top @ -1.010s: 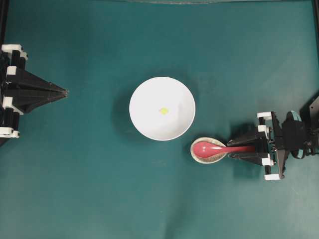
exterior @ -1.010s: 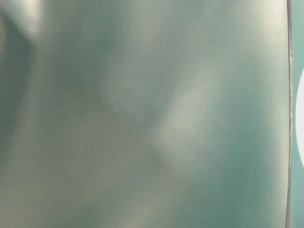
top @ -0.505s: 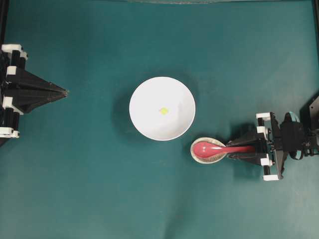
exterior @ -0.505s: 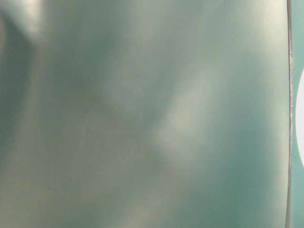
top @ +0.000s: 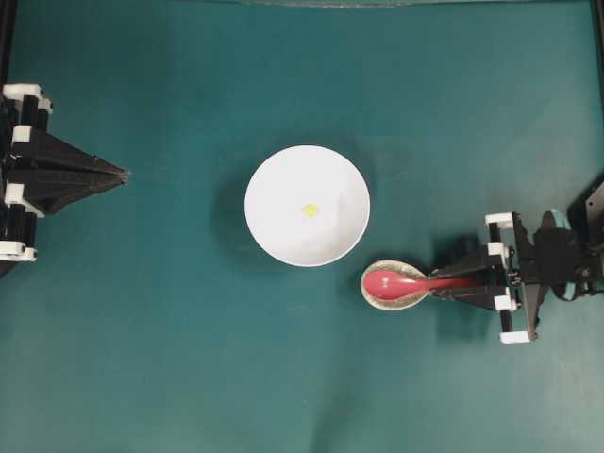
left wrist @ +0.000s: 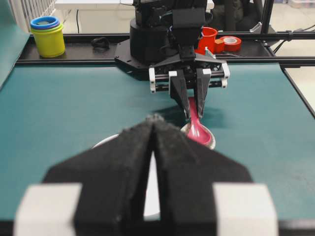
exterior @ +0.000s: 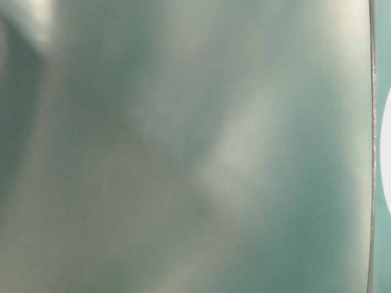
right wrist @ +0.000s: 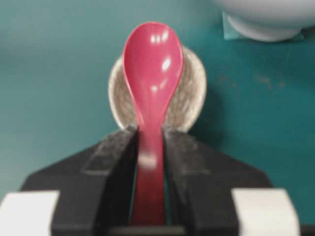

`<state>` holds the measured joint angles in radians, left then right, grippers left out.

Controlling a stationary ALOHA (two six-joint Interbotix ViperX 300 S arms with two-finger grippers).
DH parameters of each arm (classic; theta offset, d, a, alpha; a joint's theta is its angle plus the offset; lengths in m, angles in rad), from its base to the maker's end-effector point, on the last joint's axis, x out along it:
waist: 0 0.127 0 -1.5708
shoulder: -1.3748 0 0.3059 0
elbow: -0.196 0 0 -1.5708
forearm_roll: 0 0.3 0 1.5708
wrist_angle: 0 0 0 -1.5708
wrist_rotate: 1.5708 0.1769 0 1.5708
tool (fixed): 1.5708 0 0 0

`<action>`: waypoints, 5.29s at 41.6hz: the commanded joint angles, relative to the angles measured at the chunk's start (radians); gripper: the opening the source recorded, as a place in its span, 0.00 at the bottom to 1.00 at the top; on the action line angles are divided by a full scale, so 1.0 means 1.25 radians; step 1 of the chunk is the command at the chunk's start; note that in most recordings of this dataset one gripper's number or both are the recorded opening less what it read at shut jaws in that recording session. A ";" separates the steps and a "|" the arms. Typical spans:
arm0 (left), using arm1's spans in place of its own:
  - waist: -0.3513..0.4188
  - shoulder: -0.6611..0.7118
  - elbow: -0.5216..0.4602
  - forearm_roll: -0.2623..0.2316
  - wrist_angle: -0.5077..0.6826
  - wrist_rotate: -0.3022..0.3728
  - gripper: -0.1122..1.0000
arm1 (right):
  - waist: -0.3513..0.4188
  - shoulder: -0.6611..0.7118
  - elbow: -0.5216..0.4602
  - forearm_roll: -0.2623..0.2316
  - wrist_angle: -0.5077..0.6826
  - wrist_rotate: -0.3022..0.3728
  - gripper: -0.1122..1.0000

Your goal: Scoop the yellow hexagonal prism block from the bowl with a spoon using the right arm.

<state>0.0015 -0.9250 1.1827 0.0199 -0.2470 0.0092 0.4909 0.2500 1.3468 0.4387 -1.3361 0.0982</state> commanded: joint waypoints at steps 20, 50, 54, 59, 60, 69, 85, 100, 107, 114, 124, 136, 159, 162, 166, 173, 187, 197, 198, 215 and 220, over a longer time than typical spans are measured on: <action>0.000 0.005 -0.010 0.002 -0.002 0.001 0.10 | -0.032 -0.335 0.012 0.000 0.239 -0.015 0.31; 0.042 0.007 -0.010 0.002 -0.001 0.000 0.10 | -0.340 -0.612 -0.233 -0.001 0.967 -0.222 0.31; 0.049 0.007 -0.010 0.002 -0.001 0.000 0.10 | -0.383 -0.605 -0.288 -0.001 1.063 -0.243 0.31; 0.050 0.007 -0.010 0.002 -0.001 -0.001 0.10 | -0.432 -0.587 -0.347 -0.007 1.156 -0.254 0.31; 0.050 0.007 -0.010 0.001 0.000 -0.001 0.10 | -0.441 -0.583 -0.357 -0.010 1.170 -0.254 0.31; 0.050 0.007 -0.010 0.002 0.020 -0.001 0.10 | -0.501 -0.523 -0.463 -0.053 1.314 -0.253 0.31; 0.050 0.007 -0.010 0.002 0.025 -0.007 0.10 | -0.536 -0.363 -0.663 -0.103 1.574 -0.249 0.31; 0.050 0.007 -0.010 0.002 0.026 -0.012 0.10 | -0.538 -0.256 -0.782 -0.118 1.745 -0.244 0.31; 0.050 0.007 -0.010 0.002 0.026 -0.012 0.10 | -0.538 -0.236 -0.788 -0.129 1.776 -0.243 0.31; 0.050 0.007 -0.010 0.002 0.025 -0.012 0.10 | -0.538 -0.218 -0.788 -0.130 1.776 -0.244 0.31; 0.050 0.007 -0.010 0.001 0.025 -0.012 0.10 | -0.536 -0.193 -0.788 -0.140 1.772 -0.244 0.31; 0.050 0.007 -0.010 0.001 0.026 -0.012 0.10 | -0.538 -0.164 -0.790 -0.141 1.727 -0.247 0.31; 0.050 0.007 -0.011 0.002 0.025 -0.012 0.10 | -0.536 -0.123 -0.830 -0.145 1.611 -0.258 0.31; 0.050 0.006 -0.010 0.002 0.026 -0.012 0.10 | -0.536 -0.121 -0.830 -0.145 1.598 -0.258 0.31; 0.050 0.007 -0.010 0.002 0.025 -0.012 0.10 | -0.536 -0.121 -0.830 -0.146 1.581 -0.258 0.31; 0.050 0.007 -0.010 0.001 0.026 -0.012 0.10 | -0.538 -0.121 -0.830 -0.145 1.573 -0.258 0.31; 0.050 0.007 -0.010 0.002 0.027 -0.012 0.10 | -0.536 -0.124 -0.825 -0.142 1.572 -0.256 0.31; 0.050 0.006 -0.010 0.001 0.028 -0.012 0.10 | -0.533 -0.137 -0.799 -0.140 1.535 -0.253 0.31; 0.050 0.007 -0.010 0.002 0.028 -0.012 0.10 | -0.531 -0.140 -0.796 -0.140 1.530 -0.252 0.31; 0.050 0.007 -0.010 0.001 0.028 -0.012 0.10 | -0.520 -0.167 -0.745 -0.129 1.443 -0.250 0.31; 0.050 0.007 -0.010 0.002 0.028 -0.012 0.10 | -0.517 -0.177 -0.730 -0.129 1.419 -0.247 0.31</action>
<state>0.0629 -0.9235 1.1827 0.0199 -0.2086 -0.0046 -0.1595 0.0675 0.4341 0.2746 0.4633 -0.2132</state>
